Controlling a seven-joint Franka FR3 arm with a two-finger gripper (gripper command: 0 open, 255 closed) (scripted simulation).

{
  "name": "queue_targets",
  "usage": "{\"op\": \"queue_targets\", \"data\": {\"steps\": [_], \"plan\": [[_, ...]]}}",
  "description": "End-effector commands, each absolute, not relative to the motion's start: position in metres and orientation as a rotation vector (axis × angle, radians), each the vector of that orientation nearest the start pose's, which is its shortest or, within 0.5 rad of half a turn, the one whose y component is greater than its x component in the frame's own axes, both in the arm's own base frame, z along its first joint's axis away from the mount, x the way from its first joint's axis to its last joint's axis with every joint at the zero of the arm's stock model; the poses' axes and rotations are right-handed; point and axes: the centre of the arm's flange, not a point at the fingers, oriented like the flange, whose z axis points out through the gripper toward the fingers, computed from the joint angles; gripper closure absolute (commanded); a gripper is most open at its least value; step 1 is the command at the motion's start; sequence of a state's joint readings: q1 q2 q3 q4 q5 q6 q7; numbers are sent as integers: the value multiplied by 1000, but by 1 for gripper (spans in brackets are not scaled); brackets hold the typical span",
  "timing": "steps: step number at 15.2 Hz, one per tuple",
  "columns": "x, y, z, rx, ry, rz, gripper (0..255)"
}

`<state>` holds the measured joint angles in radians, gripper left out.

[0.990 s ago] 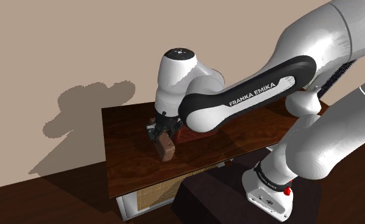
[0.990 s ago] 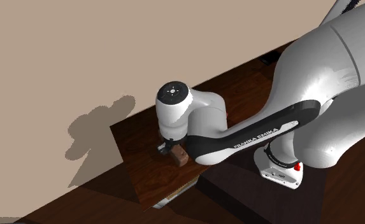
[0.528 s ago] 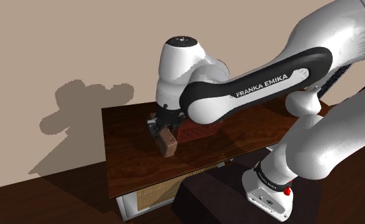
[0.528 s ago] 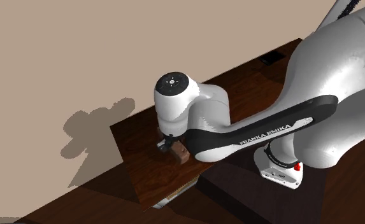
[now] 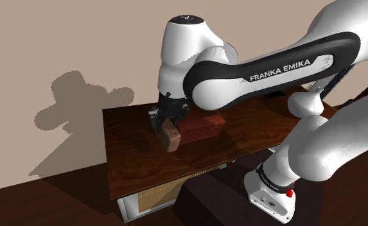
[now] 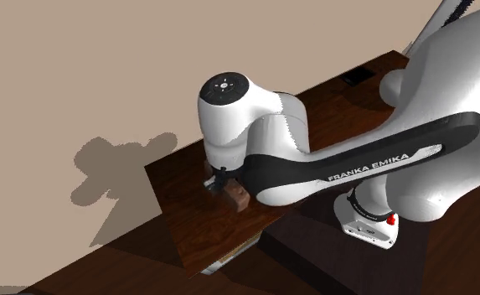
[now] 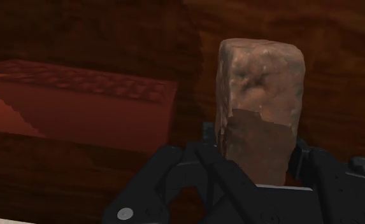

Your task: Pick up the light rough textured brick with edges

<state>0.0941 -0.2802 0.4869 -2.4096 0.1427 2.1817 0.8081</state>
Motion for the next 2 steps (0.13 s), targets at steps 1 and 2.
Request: {"op": "queue_targets", "data": {"steps": [1,2], "plan": [[379,257,414,-3093,503,-44,255],[379,257,414,-3093,503,-44,255]]}}
